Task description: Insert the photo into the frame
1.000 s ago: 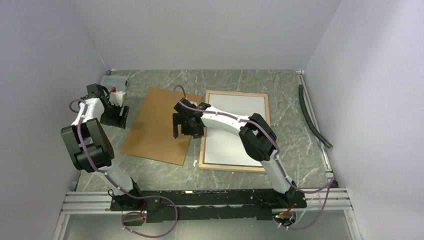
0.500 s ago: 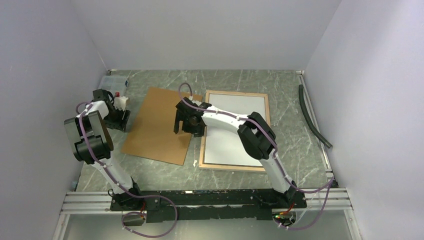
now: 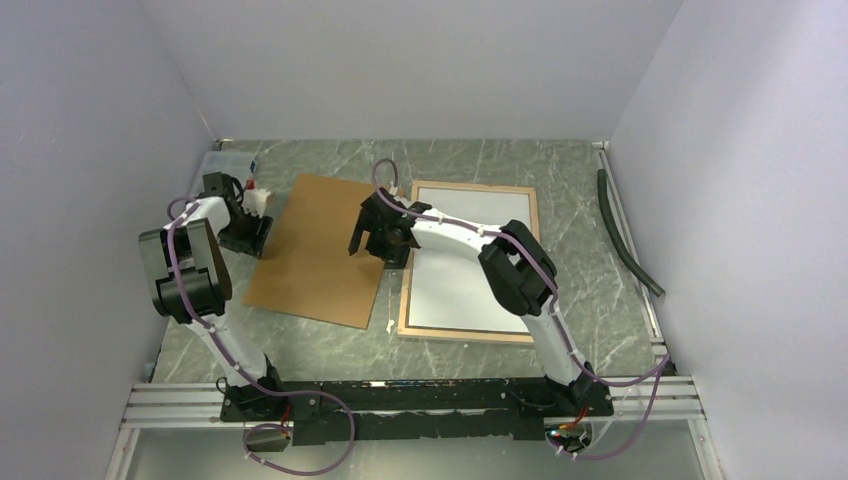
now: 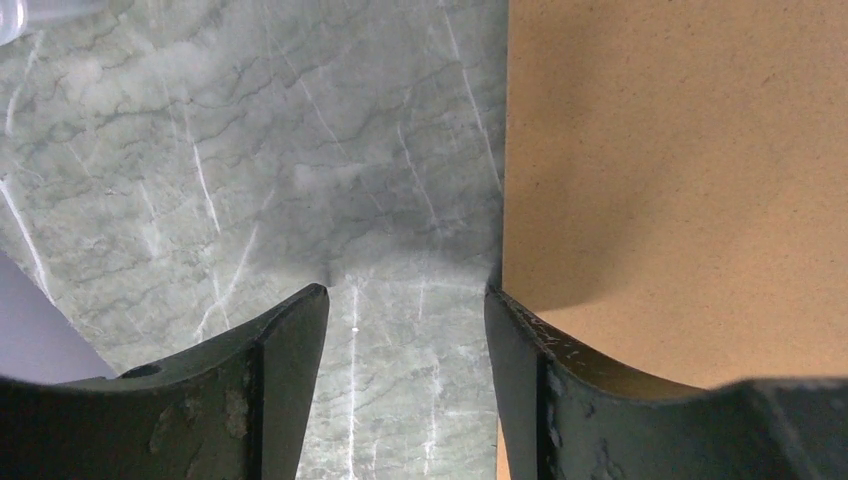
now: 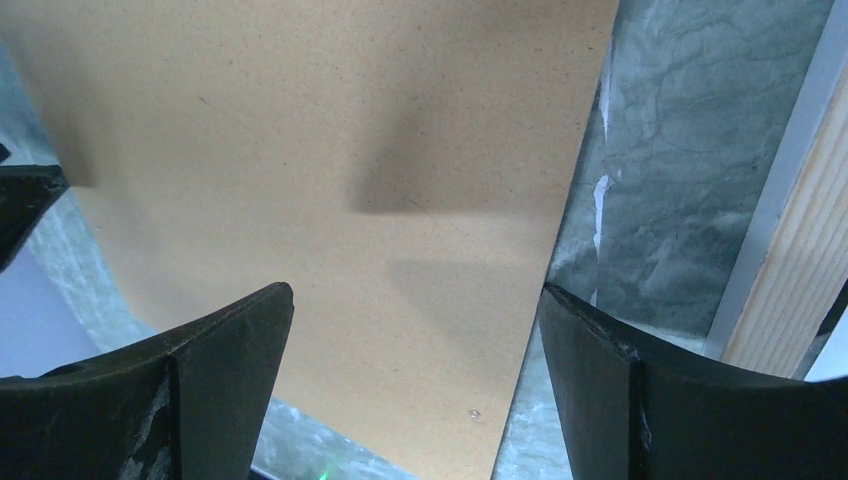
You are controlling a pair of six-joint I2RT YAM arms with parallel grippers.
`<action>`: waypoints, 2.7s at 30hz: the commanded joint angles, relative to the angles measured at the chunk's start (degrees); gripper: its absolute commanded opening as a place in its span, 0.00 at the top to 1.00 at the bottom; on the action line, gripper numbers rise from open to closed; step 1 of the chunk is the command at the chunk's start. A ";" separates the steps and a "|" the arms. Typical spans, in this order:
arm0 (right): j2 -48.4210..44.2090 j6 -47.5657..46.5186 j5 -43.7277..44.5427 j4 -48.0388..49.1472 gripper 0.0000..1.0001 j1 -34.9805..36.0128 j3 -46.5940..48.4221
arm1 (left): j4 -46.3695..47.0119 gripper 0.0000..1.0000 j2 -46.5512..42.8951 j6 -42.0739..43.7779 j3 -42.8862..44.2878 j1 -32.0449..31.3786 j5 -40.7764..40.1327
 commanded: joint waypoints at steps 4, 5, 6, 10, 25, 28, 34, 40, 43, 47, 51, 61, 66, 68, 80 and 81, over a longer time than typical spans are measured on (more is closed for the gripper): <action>-1.77 6.16 -8.27 16.69 0.04 -0.67 -3.65 | -6.32 0.39 6.26 -2.86 -1.38 -4.50 7.17; -2.06 6.19 -9.44 18.15 0.04 -0.71 -3.52 | -5.93 0.40 6.28 -2.78 -1.70 -5.10 6.54; -2.39 6.15 -10.34 19.19 0.04 -0.74 -3.26 | -5.44 0.40 5.99 -2.59 -2.23 -5.52 6.07; -4.56 6.30 -12.94 22.82 0.04 -0.80 -3.35 | -5.54 0.42 5.89 -3.06 -2.73 -6.62 5.67; -15.84 8.05 -13.69 32.53 0.06 -2.19 -15.79 | -5.65 0.43 7.07 -4.55 -2.33 -12.46 4.93; -17.32 7.49 -13.71 32.37 0.06 -2.24 -17.11 | -5.40 0.44 7.17 -4.89 -2.80 -13.46 4.92; -22.49 9.30 -12.50 33.93 0.06 -3.72 -24.27 | -6.09 0.44 6.56 -5.11 -2.52 -16.07 5.22; -27.57 10.45 -11.64 34.96 0.06 -5.89 -31.39 | -6.77 0.45 6.29 -5.26 -2.03 -20.56 5.66; -30.06 10.28 -11.39 34.83 0.07 -6.95 -34.41 | -7.22 0.45 6.76 -6.15 -1.19 -22.31 5.78; -32.51 10.03 -11.64 34.63 0.07 -9.14 -39.01 | -7.98 0.45 6.79 -7.07 -0.46 -23.88 5.38; -33.81 9.80 -12.98 35.16 0.07 -11.29 -43.43 | -8.59 0.46 6.49 -7.25 -0.36 -23.92 4.48; -33.50 3.24 -14.78 27.98 0.07 -13.77 -42.88 | -12.79 0.39 3.52 -8.05 2.85 -23.63 3.87; -33.17 -3.16 -12.72 17.32 0.05 -14.29 -38.40 | -16.14 0.35 1.87 -6.84 6.92 -21.29 4.30; -33.10 -4.88 -12.14 15.36 0.04 -14.30 -37.53 | -17.15 0.34 2.10 -6.63 8.68 -20.07 4.28; -35.59 -11.43 -10.18 10.97 0.07 -17.41 -36.37 | -12.03 0.17 4.37 -6.16 8.38 -17.55 -1.76; -35.63 -11.79 -10.20 11.29 0.07 -17.75 -36.51 | -11.15 0.17 4.86 -6.34 8.24 -17.48 -2.61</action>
